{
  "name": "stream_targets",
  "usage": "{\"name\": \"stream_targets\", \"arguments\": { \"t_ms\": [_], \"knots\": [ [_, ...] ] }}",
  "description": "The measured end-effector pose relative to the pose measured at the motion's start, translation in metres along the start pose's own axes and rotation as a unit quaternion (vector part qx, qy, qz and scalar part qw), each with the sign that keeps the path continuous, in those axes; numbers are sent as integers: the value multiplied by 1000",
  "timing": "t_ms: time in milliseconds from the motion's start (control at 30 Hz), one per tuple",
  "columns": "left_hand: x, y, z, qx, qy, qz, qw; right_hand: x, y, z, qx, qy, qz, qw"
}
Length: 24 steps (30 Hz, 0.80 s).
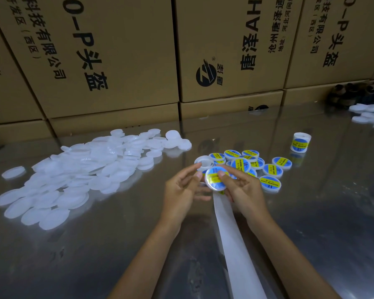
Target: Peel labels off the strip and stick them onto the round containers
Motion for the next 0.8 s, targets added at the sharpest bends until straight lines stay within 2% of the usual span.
{"name": "stream_targets", "arguments": {
  "t_ms": [100, 200, 400, 600, 700, 800],
  "knots": [
    [4, -13, 5, 3, -11, -41, 999, 12, -25, -10, 45, 47, -121, 991],
    [6, -24, 12, 12, -27, -72, 997, 19, -44, -18, 32, 81, -175, 981],
    [8, -32, 20, 41, -40, -88, 994, 25, -48, -28, -34, 133, -172, 975],
    [11, -41, 24, 63, -40, -108, 991, 20, -48, -21, -44, 116, -195, 973],
    [15, -49, 26, 107, -20, -129, 986, 19, -48, -20, -42, 94, -201, 974],
    [20, -63, 25, 197, 14, -153, 968, 19, -43, -20, -95, 77, -186, 975]
  ]
}}
Point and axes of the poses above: each hand's wrist, its own x-axis towards the middle knuckle, its own y-axis out of the palm, z = x × y, the point moved 5 cm from there along x, towards the middle knuckle, and after that the axes turned 10 degrees about y, right-handed, at the moved point
